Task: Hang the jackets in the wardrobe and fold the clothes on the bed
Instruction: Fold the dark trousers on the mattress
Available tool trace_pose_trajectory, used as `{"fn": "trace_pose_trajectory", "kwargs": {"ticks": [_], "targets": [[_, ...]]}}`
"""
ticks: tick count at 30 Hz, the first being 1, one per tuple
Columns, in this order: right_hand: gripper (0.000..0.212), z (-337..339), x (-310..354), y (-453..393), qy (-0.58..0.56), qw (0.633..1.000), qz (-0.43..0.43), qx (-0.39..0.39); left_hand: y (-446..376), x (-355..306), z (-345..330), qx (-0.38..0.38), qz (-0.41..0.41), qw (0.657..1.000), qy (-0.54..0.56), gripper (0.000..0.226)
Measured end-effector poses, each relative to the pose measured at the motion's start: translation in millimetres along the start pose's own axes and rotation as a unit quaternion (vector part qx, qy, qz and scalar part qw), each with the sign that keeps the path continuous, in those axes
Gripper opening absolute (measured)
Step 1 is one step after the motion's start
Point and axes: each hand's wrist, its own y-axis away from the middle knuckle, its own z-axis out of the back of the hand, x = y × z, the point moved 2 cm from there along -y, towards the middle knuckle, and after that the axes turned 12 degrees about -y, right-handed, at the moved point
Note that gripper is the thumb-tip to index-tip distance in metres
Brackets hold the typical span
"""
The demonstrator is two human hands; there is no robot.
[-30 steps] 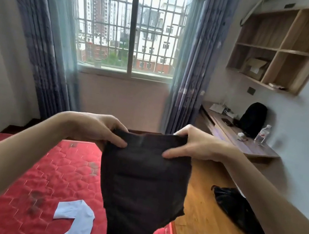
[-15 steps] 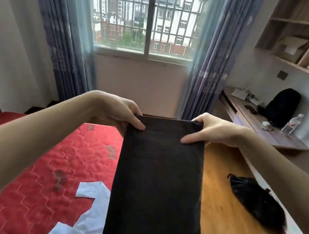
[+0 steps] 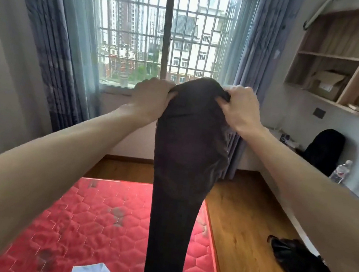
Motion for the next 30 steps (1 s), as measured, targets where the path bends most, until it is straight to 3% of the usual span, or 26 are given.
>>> {"fn": "trace_pose_trajectory", "kwargs": {"ticks": [3,6,10,15,20,25,30], "targets": [[0.018,12.2,-5.8,-7.6,0.017,0.998,0.034,-0.058,-5.3,-6.2,7.8,-0.063,-0.009,0.997,-0.033,0.033],[0.023,16.2,-14.9,10.0,0.025,0.996,0.057,-0.063,11.6,-11.5,2.2,-0.073,-0.038,0.996,-0.023,0.035],[0.023,6.7,-30.6,71.1,0.048,0.995,0.089,-0.017,59.5,-16.5,-36.6,-0.075,-0.083,0.994,0.001,0.034],[0.026,-36.5,-59.4,207.7,0.023,0.993,0.078,0.09,164.5,-43.3,-112.1,-0.004,-0.146,0.989,-0.035,0.037],[0.025,-114.1,-106.1,385.9,0.025,0.969,0.028,0.244,330.5,-81.7,-226.5,0.158,-0.195,0.968,-0.005,0.006],[0.021,-177.5,-123.0,569.3,0.029,0.928,0.018,0.37,505.6,-129.2,-332.2,0.365,-0.188,0.912,0.009,0.042],[0.025,-206.1,-129.7,713.1,0.018,0.905,-0.038,0.423,665.8,-169.7,-380.8,0.472,-0.202,0.857,0.039,0.034]]}}
